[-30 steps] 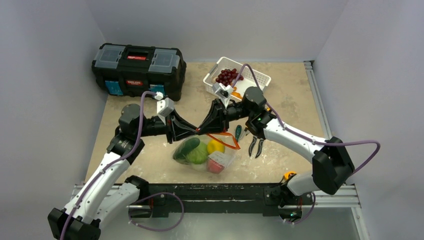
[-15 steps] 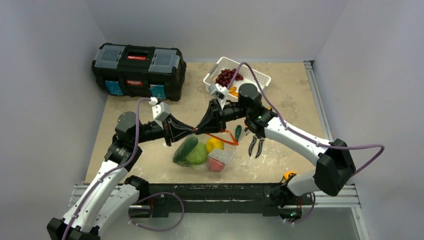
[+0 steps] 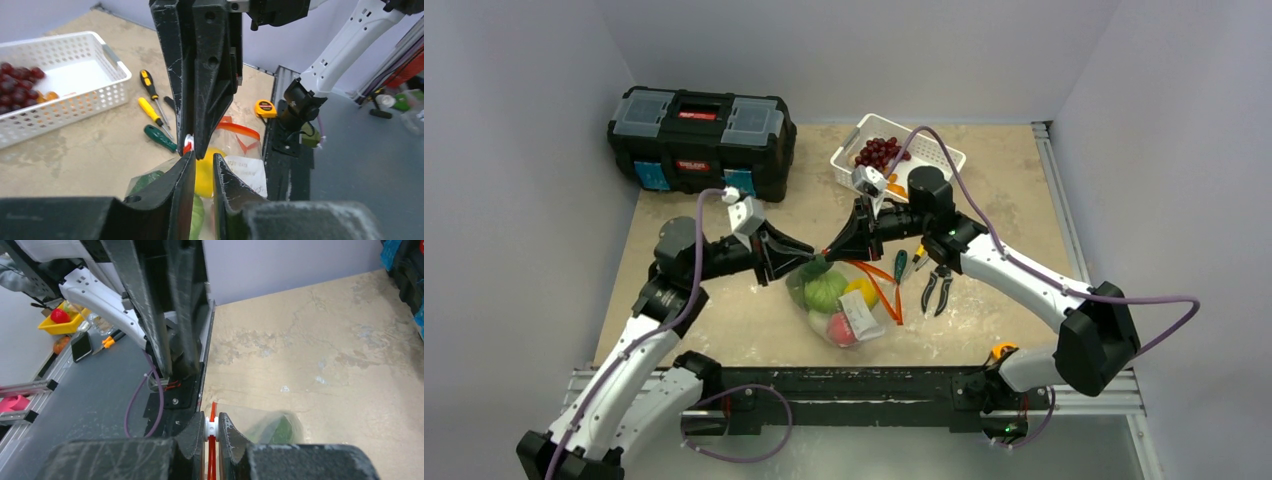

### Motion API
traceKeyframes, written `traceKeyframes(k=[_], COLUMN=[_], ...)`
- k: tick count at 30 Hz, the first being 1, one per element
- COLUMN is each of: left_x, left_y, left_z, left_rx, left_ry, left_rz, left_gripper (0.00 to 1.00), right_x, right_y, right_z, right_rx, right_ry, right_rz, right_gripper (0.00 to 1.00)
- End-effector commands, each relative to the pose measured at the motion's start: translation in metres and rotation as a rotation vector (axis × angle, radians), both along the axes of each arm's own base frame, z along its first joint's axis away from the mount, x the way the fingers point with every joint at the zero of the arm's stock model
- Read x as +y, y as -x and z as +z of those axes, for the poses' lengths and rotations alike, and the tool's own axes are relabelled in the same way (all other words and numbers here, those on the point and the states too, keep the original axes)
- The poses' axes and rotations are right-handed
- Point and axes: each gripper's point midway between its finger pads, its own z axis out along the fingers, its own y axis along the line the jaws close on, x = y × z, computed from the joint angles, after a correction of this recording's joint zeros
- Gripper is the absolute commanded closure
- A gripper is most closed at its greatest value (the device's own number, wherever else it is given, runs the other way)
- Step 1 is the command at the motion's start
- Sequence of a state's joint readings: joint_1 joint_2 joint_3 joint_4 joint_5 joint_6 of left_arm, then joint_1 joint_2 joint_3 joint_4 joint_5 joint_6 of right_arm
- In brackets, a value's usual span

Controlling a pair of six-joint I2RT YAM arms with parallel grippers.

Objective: Place the food in the zip-top bag and seal the zipper

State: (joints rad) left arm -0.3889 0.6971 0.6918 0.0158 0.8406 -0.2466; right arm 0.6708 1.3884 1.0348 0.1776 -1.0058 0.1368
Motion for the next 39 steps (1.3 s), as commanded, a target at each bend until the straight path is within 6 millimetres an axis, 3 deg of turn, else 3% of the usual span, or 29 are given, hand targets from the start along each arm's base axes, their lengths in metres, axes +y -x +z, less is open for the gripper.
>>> traceKeyframes(k=[1, 4, 7, 8, 11, 13, 25, 29, 32, 36, 39], left_x=[-0.013, -0.011, -0.012, -0.013, -0.016, -0.017, -0.020, -0.018, -0.015, -0.013, -0.015], left_y=[-0.003, -0.006, -0.004, -0.002, 0.002, 0.000, -0.004, -0.007, -0.009, -0.010, -0.007], left_z=[0.007, 0.007, 0.009, 0.009, 0.008, 0.006, 0.005, 0.005, 0.006, 0.007, 0.007], left_rx=[0.066, 0.061, 0.061, 0.062, 0.068, 0.080, 0.092, 0.085, 0.072, 0.067, 0.060], left_ry=[-0.004, 0.009, 0.025, 0.026, 0.026, 0.019, 0.023, 0.020, 0.018, 0.020, 0.025], left_rz=[-0.089, -0.061, -0.064, -0.080, -0.125, -0.131, -0.137, -0.107, -0.084, -0.066, -0.099], left_gripper=[0.74, 0.57, 0.52, 0.53, 0.72, 0.79, 0.80, 0.68, 0.66, 0.67, 0.77], right_x=[0.003, 0.003, 0.004, 0.004, 0.005, 0.006, 0.008, 0.008, 0.008, 0.008, 0.009], right_y=[0.012, 0.014, 0.014, 0.015, 0.015, 0.016, 0.020, 0.020, 0.021, 0.022, 0.021], right_z=[0.014, 0.021, 0.021, 0.021, 0.022, 0.024, 0.024, 0.026, 0.026, 0.026, 0.028], right_rx=[-0.013, -0.026, -0.023, -0.019, -0.018, -0.020, -0.020, -0.024, -0.023, -0.022, -0.027], right_ry=[-0.052, -0.063, -0.065, -0.065, -0.070, -0.073, -0.080, -0.083, -0.083, -0.082, -0.086], right_rz=[0.061, 0.068, 0.079, 0.083, 0.085, 0.088, 0.104, 0.105, 0.106, 0.111, 0.105], right_gripper=[1.00, 1.00, 1.00, 1.00, 1.00, 1.00, 1.00, 1.00, 1.00, 1.00, 1.00])
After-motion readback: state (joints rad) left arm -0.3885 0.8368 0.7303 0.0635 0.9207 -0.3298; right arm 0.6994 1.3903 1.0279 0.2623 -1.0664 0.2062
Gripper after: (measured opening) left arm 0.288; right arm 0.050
